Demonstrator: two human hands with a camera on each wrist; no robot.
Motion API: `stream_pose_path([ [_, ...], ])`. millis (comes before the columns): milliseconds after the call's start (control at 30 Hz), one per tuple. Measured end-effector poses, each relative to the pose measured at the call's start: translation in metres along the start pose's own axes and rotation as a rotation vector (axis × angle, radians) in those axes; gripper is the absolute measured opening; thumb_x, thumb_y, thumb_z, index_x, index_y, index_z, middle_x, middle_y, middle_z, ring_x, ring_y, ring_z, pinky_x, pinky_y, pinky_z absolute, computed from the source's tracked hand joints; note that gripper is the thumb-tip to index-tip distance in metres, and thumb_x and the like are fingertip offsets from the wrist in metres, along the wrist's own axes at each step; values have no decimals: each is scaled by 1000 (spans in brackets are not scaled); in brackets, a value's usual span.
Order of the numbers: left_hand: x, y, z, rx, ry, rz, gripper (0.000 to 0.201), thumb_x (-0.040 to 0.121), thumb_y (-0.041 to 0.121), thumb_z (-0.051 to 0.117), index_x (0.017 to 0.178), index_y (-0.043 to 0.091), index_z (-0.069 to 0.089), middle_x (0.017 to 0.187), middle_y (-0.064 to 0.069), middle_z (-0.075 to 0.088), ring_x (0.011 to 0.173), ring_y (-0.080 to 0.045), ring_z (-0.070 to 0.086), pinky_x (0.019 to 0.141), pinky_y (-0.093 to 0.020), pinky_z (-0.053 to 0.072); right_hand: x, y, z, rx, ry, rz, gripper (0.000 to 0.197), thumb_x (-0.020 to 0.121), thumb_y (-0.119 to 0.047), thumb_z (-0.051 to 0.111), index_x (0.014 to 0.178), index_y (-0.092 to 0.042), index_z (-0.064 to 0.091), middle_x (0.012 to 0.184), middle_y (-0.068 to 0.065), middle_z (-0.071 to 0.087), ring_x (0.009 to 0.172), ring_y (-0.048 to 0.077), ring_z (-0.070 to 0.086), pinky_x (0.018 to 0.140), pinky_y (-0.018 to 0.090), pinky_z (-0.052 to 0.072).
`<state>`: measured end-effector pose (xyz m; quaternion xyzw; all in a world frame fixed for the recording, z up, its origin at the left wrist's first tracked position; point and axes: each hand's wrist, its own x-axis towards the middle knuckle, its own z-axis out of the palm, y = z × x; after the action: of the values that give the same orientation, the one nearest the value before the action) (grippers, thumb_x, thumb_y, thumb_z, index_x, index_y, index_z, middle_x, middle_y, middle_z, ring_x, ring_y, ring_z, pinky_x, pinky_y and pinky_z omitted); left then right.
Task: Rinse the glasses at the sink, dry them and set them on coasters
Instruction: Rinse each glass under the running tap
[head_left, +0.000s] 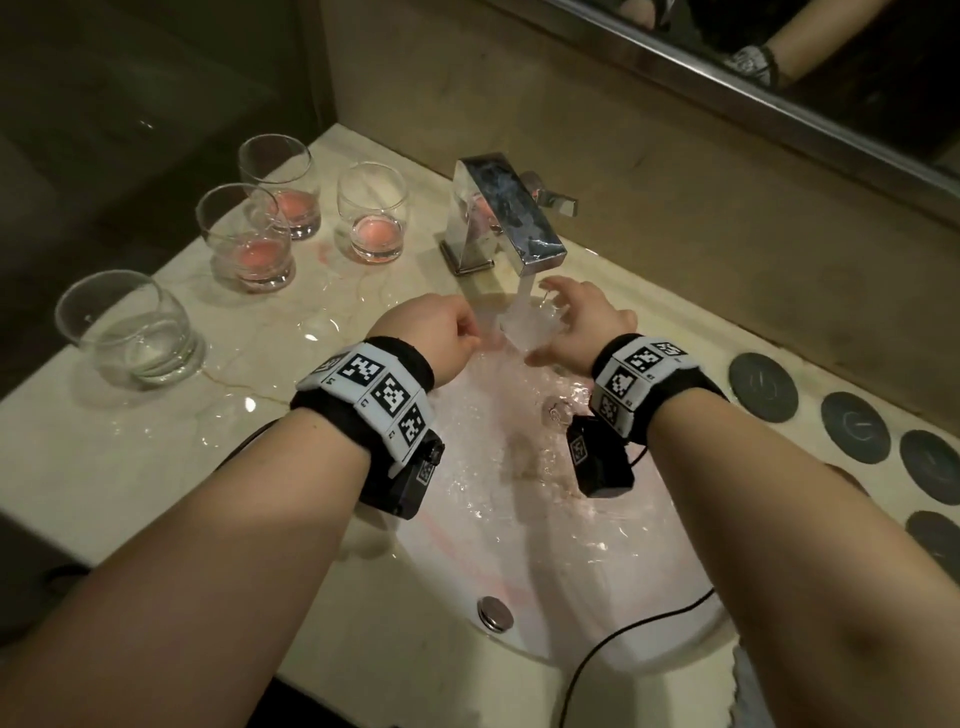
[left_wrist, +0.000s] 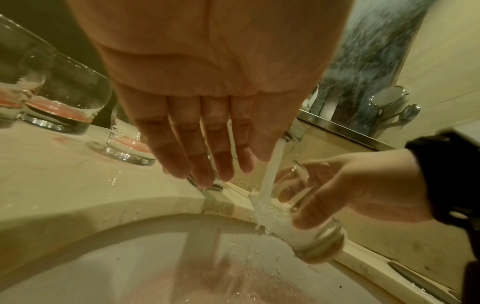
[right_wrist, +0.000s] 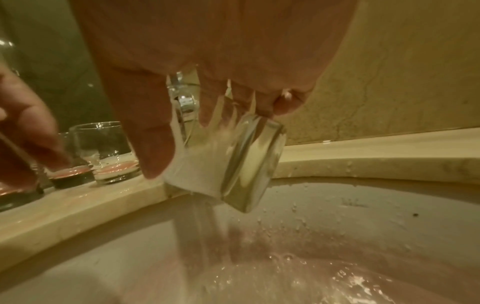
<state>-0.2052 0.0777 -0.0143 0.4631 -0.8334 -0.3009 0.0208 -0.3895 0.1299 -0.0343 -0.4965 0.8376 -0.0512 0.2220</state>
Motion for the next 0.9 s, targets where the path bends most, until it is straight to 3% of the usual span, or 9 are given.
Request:
stream_pose_path([
  [200,3,-11,-5,11,-11,-20,19,92,27,54,106,17,63,112,-3,63,101,-22,58,86,-31,46,7,-9,0,151,17,-2,85,65,-37,81,137,-35,37,135,-6,47,120,19,48,97,35,27],
  [267,5,-13,-5,8,-7,-22,19,93,26,54,106,17,63,111,-3,63,101,-22,58,85,-30,45,8,-8,2,215,8,-6,87,63,-35,83,138,-33,37,130,-4,49,116,19,51,100,37,35],
  [300,5,-13,-4,5,-6,-21,19,93,26,54,106,17,63,111,-3,64,101,-22,58,84,-30,44,8,-7,2,260,-4,-8,90,63,-33,85,139,-30,37,130,-2,48,115,20,52,97,38,41],
  [367,6,-13,-1,-6,-9,-22,18,93,27,54,105,17,63,110,-3,64,100,-21,58,84,-30,44,5,-5,-1,303,-27,-17,93,64,-27,85,142,-26,34,133,3,43,114,21,50,84,29,47],
  [433,7,-12,2,-24,-23,-20,18,92,27,55,105,17,64,109,-3,64,99,-21,59,85,-30,45,1,-1,-4,245,-53,-29,93,67,-27,84,143,-26,32,135,5,39,115,22,47,81,25,46],
  [533,9,-11,7,-44,-53,-10,20,91,26,56,106,16,63,108,-4,65,99,-23,59,89,-34,46,-9,5,-9,24,-116,-44,97,66,-38,82,145,-27,29,136,7,40,119,26,48,97,36,44],
  [667,14,-14,13,-73,-71,-36,20,90,26,57,106,16,63,109,-4,66,100,-23,59,91,-36,46,-17,13,-13,-285,-252,-50,101,65,-42,81,147,-21,27,141,6,46,123,26,49,101,37,44],
  [800,16,-16,18,-209,-62,-65,17,89,25,59,103,15,65,108,-3,65,100,-21,59,90,-31,45,-18,15,-16,-250,-280,60,91,63,-45,81,137,-14,39,130,6,57,112,25,57,96,38,47],
  [900,18,-14,21,-324,-43,-49,16,90,24,59,103,17,64,102,0,63,93,-14,55,81,-23,41,-12,11,-20,-151,-269,92,84,66,-41,82,136,-15,42,127,3,58,111,23,57,93,31,44],
])
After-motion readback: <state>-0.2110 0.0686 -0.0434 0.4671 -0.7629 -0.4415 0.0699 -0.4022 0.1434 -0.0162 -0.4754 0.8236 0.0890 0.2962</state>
